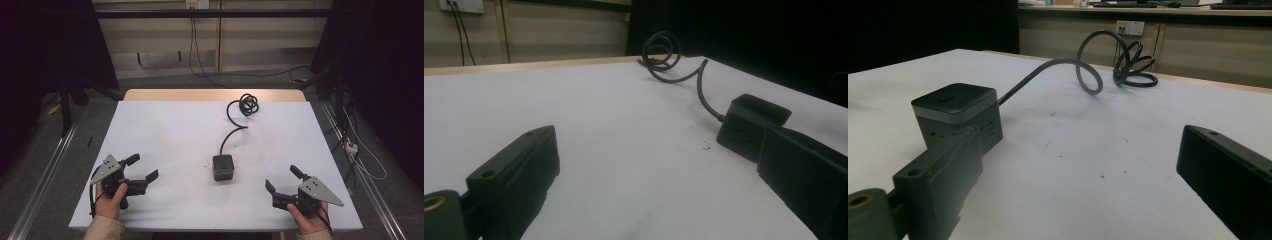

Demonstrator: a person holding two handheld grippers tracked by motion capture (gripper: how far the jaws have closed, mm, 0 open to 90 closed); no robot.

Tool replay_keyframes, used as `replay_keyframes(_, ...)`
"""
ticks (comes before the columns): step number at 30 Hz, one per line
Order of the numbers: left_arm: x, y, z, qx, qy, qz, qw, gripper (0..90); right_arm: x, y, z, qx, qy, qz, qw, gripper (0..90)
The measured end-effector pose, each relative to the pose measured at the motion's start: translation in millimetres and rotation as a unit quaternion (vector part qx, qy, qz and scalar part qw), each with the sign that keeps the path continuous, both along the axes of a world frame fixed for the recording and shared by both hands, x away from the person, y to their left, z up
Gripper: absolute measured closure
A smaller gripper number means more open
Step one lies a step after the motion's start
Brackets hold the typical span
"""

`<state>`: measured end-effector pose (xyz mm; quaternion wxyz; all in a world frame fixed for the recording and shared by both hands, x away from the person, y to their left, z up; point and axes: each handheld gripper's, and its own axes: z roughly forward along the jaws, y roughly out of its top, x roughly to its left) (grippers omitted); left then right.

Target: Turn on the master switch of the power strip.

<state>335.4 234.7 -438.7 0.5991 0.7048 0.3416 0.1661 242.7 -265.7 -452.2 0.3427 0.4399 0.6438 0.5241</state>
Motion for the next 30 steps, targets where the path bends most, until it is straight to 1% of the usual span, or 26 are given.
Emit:
replay_keyframes(7,0.4,-2.9,0.8,0.002,0.002,-0.005,1.0,2.9,0.0,0.9,0.6,0.0,-0.001,0.003,1.0,4.4)
replay_keyframes(12,1.5,-5.5,2.2,-0.003,-0.001,-0.004,1.0,2.9,0.3,0.9,0.8,0.001,-0.001,0.002,1.0,4.5)
replay_keyframes(14,2.1,-6.7,2.9,-0.005,0.001,-0.003,1.0,2.9,0.9,1.1,0.6,0.0,0.0,0.003,1.0,4.5)
replay_keyframes(15,2.5,-7.9,3.6,-0.008,0.0,-0.003,1.0,2.9,1.1,1.2,0.4,0.0,0.0,0.003,1.0,4.5)
replay_keyframes(17,2.8,-8.1,4.1,-0.007,0.001,-0.004,1.0,2.9,1.5,1.5,0.4,0.0,-0.001,0.004,1.0,4.6)
replay_keyframes(18,3.3,-10.0,4.6,-0.013,0.0,-0.005,0.9999,2.9,1.7,1.5,0.4,0.0,-0.001,0.004,1.0,4.6)
replay_keyframes(19,3.3,-10.0,4.6,-0.013,0.0,-0.005,0.9999,2.9,2.1,1.5,0.4,0.001,-0.001,0.005,1.0,4.6)
replay_keyframes(25,4.7,-17.5,7.6,-0.015,0.003,-0.015,0.9998,3.0,2.8,1.9,0.7,0.002,0.0,0.006,1.0,4.8)
replay_keyframes(28,5.0,-23.1,8.2,-0.016,0.002,-0.023,0.9996,3.1,3.0,2.1,0.8,0.002,0.0,0.007,1.0,4.9)
replay_keyframes(29,5.4,-26.1,8.8,-0.013,0.001,-0.031,0.9994,3.0,3.4,2.5,0.8,0.0,0.0,0.01,0.9999,4.8)
replay_keyframes(30,5.4,-26.1,8.8,-0.013,0.001,-0.031,0.9994,3.0,3.4,2.5,0.8,0.0,0.0,0.01,0.9999,4.8)
